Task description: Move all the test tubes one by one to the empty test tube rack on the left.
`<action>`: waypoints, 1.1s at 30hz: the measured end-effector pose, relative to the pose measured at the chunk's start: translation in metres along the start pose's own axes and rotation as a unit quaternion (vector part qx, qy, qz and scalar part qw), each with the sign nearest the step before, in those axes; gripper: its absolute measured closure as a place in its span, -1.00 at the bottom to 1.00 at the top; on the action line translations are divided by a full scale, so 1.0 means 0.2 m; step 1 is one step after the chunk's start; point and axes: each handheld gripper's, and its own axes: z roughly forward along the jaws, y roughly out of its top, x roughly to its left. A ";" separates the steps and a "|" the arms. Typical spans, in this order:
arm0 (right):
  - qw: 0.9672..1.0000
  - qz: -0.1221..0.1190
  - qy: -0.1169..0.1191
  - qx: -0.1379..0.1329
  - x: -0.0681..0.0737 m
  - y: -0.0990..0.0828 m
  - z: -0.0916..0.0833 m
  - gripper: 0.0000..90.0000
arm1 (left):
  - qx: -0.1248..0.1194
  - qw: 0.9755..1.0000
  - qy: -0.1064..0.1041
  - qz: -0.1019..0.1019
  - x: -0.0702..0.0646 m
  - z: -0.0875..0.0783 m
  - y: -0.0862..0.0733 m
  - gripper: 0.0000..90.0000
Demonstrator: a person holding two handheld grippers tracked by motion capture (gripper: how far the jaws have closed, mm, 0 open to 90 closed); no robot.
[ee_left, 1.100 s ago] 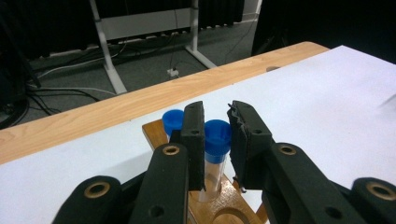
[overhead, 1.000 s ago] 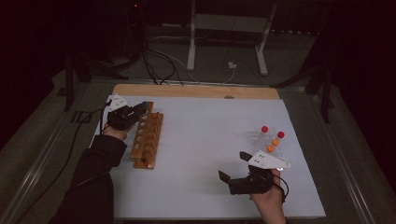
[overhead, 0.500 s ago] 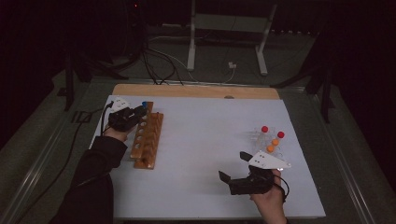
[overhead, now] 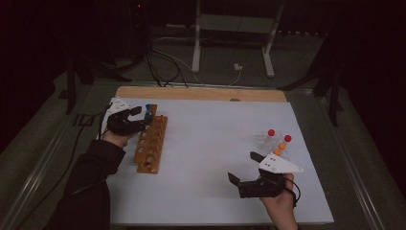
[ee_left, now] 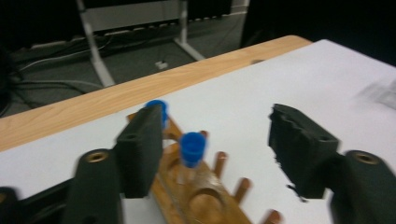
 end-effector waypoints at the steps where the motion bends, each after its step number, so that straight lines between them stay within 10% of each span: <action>1: 1.000 -0.003 -0.003 -0.001 -0.01 0.01 -0.01 -1.00 | 0.003 1.000 -0.004 0.002 -0.01 -0.02 0.00 -0.40; 18: 0.997 0.025 -0.071 -0.029 -0.23 0.04 -0.21 -1.00 | 0.002 0.992 -0.125 0.018 -0.28 -0.20 -0.07 -0.94; 33: 0.983 0.082 -0.164 -0.011 -0.39 -0.09 -0.31 -1.00 | -0.002 0.983 -0.180 0.045 -0.48 -0.23 -0.11 -0.94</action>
